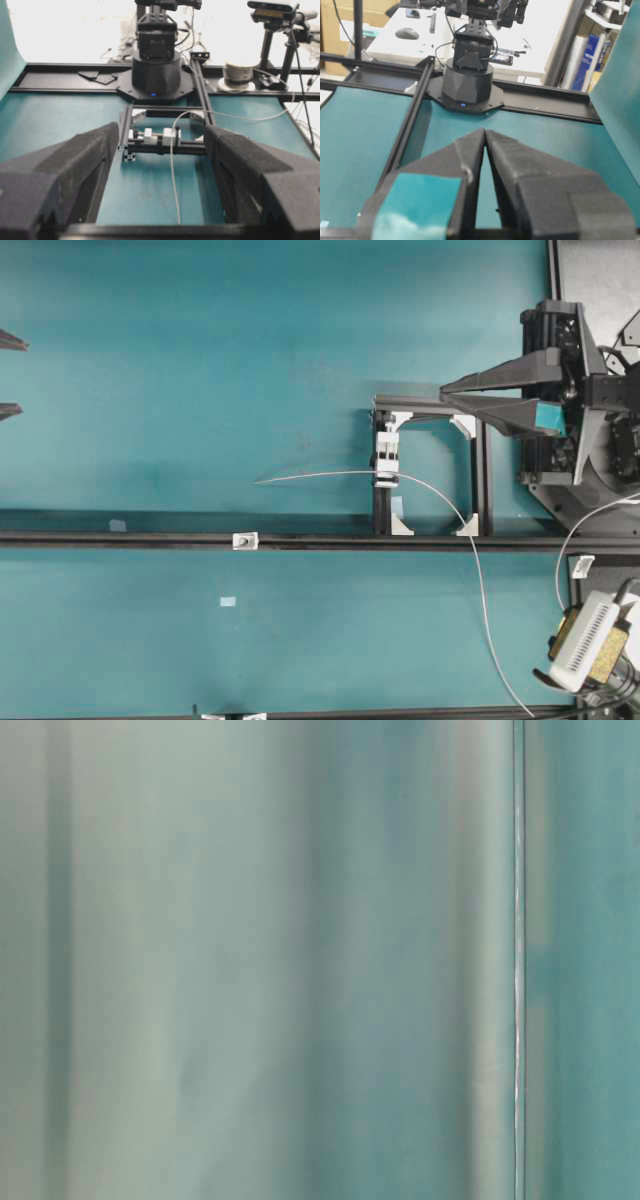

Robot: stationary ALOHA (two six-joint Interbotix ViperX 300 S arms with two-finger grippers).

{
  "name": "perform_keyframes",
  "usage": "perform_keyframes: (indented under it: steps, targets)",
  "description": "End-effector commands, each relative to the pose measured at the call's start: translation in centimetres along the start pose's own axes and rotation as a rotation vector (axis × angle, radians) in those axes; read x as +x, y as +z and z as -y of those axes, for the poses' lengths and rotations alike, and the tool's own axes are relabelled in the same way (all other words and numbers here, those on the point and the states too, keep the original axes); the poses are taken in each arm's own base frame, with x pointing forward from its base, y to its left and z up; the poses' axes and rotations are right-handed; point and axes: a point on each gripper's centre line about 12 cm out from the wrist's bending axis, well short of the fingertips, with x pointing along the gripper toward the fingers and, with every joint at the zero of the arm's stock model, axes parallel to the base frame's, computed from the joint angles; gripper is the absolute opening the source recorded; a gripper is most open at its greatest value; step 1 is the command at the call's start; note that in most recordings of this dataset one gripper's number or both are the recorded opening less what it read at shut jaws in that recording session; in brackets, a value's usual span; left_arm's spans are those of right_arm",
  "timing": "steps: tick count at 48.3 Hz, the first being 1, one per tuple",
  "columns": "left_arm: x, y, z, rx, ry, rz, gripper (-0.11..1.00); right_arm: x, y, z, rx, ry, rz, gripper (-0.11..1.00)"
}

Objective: Insert the wire into the hole on the right side and pull it with the left arm.
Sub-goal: 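Move the right gripper down toward the white wire at the fixture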

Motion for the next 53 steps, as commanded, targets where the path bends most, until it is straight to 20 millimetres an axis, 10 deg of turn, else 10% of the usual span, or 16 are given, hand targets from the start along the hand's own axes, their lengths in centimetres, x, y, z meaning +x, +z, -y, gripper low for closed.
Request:
perform_keyframes:
  steps: [1, 9, 18, 25, 35, 38, 48, 53]
  targets:
    - [-0.3, -0.5, -0.1, -0.014, 0.009, 0.014, 0.24, 0.0, -0.1, 0.2, 0.001, -0.011, -0.002, 0.24]
    - [-0.6, -0.9, -0.1, -0.014, 0.010, 0.040, -0.01, -0.3, -2.0, 0.2, -0.001, -0.012, -0.031, 0.02]
    - [-0.1, -2.4, -0.2, -0.016, 0.011, -0.025, -0.08, 0.2, -3.3, 0.3, 0.002, -0.016, -0.089, 0.02]
    - [0.6, -3.3, -0.2, -0.019, 0.012, -0.071, 0.06, 1.3, -4.2, 0.5, 0.009, -0.026, -0.143, 0.02]
    - [1.4, -4.7, -0.2, -0.019, 0.013, -0.135, 0.57, 2.8, -5.3, 0.7, 0.040, -0.035, -0.203, 0.03]
    - [1.7, -5.2, -0.2, -0.019, 0.014, -0.158, 0.72, 3.0, -5.6, 0.7, 0.049, -0.036, -0.217, 0.13]
    - [2.7, -6.6, -0.2, -0.017, 0.014, -0.224, 0.72, 3.9, -6.8, 0.7, 0.080, -0.041, -0.255, 0.68]
    - [3.0, -7.2, -0.2, -0.016, 0.015, -0.250, 0.72, 4.4, -7.4, 0.8, 0.085, -0.043, -0.281, 0.69]
